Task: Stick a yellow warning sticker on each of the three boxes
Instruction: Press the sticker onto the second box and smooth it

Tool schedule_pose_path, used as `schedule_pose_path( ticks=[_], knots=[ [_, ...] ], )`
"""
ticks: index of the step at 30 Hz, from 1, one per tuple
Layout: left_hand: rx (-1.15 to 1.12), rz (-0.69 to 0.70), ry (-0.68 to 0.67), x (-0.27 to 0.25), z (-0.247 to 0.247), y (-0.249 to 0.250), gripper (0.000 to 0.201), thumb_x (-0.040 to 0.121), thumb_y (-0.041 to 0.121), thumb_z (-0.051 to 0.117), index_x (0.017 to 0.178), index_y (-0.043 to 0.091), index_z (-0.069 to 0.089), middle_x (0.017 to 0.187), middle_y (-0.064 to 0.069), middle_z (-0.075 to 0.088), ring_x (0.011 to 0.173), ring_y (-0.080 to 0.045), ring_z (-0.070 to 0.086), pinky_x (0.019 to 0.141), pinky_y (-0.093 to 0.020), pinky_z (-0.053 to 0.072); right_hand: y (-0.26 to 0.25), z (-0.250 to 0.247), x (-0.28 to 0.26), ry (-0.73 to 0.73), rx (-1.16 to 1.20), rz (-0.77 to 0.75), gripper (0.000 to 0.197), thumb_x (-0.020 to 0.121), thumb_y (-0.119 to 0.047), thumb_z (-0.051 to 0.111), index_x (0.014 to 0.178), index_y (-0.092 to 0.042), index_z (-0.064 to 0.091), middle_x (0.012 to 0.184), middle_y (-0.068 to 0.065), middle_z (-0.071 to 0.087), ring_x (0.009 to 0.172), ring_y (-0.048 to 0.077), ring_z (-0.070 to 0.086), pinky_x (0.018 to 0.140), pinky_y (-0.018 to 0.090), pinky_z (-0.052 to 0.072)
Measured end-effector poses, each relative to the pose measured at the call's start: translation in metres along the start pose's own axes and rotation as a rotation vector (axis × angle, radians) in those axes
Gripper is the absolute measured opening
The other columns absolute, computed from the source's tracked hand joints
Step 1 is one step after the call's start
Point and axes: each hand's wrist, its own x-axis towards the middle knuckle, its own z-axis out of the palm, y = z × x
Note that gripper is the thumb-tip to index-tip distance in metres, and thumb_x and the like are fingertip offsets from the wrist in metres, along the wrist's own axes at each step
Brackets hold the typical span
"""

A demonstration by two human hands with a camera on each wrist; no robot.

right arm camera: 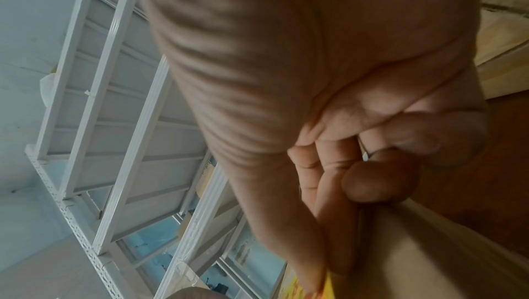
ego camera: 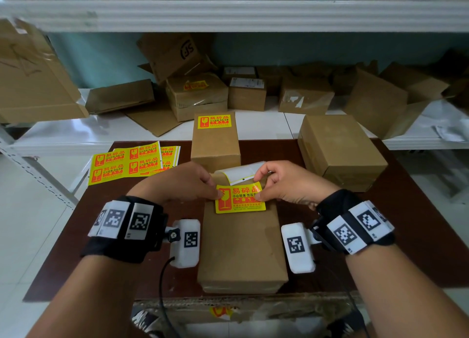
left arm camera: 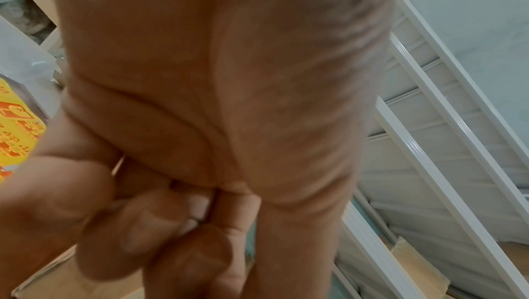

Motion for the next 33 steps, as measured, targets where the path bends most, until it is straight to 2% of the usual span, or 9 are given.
schedule_pose_path(
  ticks=[2, 5, 7, 10, 12, 17, 21, 27, 33],
  knots=[
    [-0.008, 0.002, -0.023, -0.0004, -0.0006, -0.0003, 0.025, 0.087, 0.037, 0.074, 0.078, 0.014, 0.075, 0.060, -0.001, 0.055, 0.057, -0.018, 0.048, 0.054, -0.026, 0.038, 0.0001, -0.0003, 0.0000, -0.003, -0.007, 0.000, 0.034, 0.080, -0.005, 0.082, 0.104, -0.017, 0.062, 0.072, 0.002, 0.065, 0.056, 0.007, 0.055, 0.058, 0.020, 0.044],
    [0.005, -0.003, -0.034, -0.0001, -0.0003, -0.0011, 0.025, 0.088, 0.038, 0.074, 0.079, 0.014, 0.075, 0.059, -0.001, 0.056, 0.053, -0.017, 0.048, 0.055, -0.026, 0.040, 0.0003, -0.0006, -0.0012, -0.010, -0.002, 0.002, 0.034, 0.081, -0.007, 0.082, 0.106, -0.015, 0.061, 0.071, 0.003, 0.065, 0.052, 0.008, 0.051, 0.044, 0.018, 0.041],
    [0.001, -0.009, -0.030, 0.0015, 0.0000, -0.0024, 0.025, 0.087, 0.038, 0.074, 0.080, 0.014, 0.076, 0.058, 0.001, 0.056, 0.054, -0.018, 0.050, 0.055, -0.027, 0.043, 0.0007, -0.0005, -0.0017, -0.016, 0.004, 0.003, 0.034, 0.082, -0.008, 0.081, 0.107, -0.015, 0.060, 0.069, 0.001, 0.064, 0.051, 0.006, 0.050, 0.042, 0.019, 0.042],
    [-0.023, -0.031, -0.024, 0.0042, 0.0009, -0.0047, 0.023, 0.087, 0.038, 0.074, 0.079, 0.016, 0.076, 0.056, 0.003, 0.055, 0.059, -0.018, 0.056, 0.062, -0.030, 0.054, 0.0015, 0.0002, -0.0009, -0.023, 0.023, 0.007, 0.033, 0.082, -0.006, 0.080, 0.105, -0.016, 0.059, 0.067, 0.000, 0.063, 0.049, 0.003, 0.052, 0.043, 0.020, 0.046],
    [-0.047, -0.037, -0.016, 0.0056, 0.0026, -0.0052, 0.022, 0.088, 0.036, 0.074, 0.082, 0.015, 0.076, 0.059, 0.001, 0.055, 0.062, -0.016, 0.056, 0.061, -0.028, 0.057, 0.0021, 0.0008, -0.0004, -0.027, 0.041, 0.009, 0.033, 0.082, -0.004, 0.080, 0.103, -0.016, 0.058, 0.064, -0.001, 0.063, 0.048, 0.004, 0.053, 0.044, 0.020, 0.047],
    [-0.065, -0.031, -0.007, 0.0069, 0.0057, -0.0058, 0.022, 0.089, 0.032, 0.073, 0.078, 0.013, 0.074, 0.063, -0.002, 0.054, 0.060, -0.012, 0.053, 0.057, -0.023, 0.053, 0.0027, 0.0006, -0.0013, -0.043, 0.063, 0.000, 0.033, 0.082, -0.003, 0.080, 0.103, -0.017, 0.057, 0.055, -0.006, 0.064, 0.050, 0.007, 0.057, 0.047, 0.022, 0.050],
    [-0.059, -0.034, -0.006, 0.0076, 0.0064, -0.0071, 0.023, 0.089, 0.033, 0.074, 0.074, 0.016, 0.071, 0.063, -0.002, 0.054, 0.062, -0.013, 0.054, 0.060, -0.026, 0.056, 0.0018, 0.0008, -0.0022, -0.040, 0.061, -0.006, 0.035, 0.082, -0.003, 0.080, 0.105, -0.015, 0.058, 0.057, -0.005, 0.065, 0.053, 0.009, 0.057, 0.049, 0.023, 0.050],
    [-0.067, -0.020, 0.006, 0.0088, 0.0074, -0.0068, 0.024, 0.088, 0.033, 0.074, 0.069, 0.019, 0.070, 0.056, 0.005, 0.054, 0.058, -0.010, 0.053, 0.060, -0.026, 0.055, 0.0018, 0.0002, -0.0031, -0.041, 0.034, -0.019, 0.036, 0.081, -0.004, 0.081, 0.106, -0.016, 0.059, 0.061, -0.004, 0.067, 0.055, 0.007, 0.061, 0.052, 0.025, 0.051],
    [-0.052, -0.021, -0.023, 0.0073, 0.0072, -0.0056, 0.025, 0.090, 0.034, 0.071, 0.070, 0.020, 0.069, 0.061, 0.001, 0.055, 0.058, -0.010, 0.054, 0.061, -0.025, 0.055, 0.0014, 0.0004, -0.0022, -0.055, 0.009, -0.027, 0.039, 0.080, -0.004, 0.082, 0.110, -0.014, 0.059, 0.066, 0.000, 0.066, 0.057, 0.008, 0.059, 0.052, 0.024, 0.050]
  ],
)
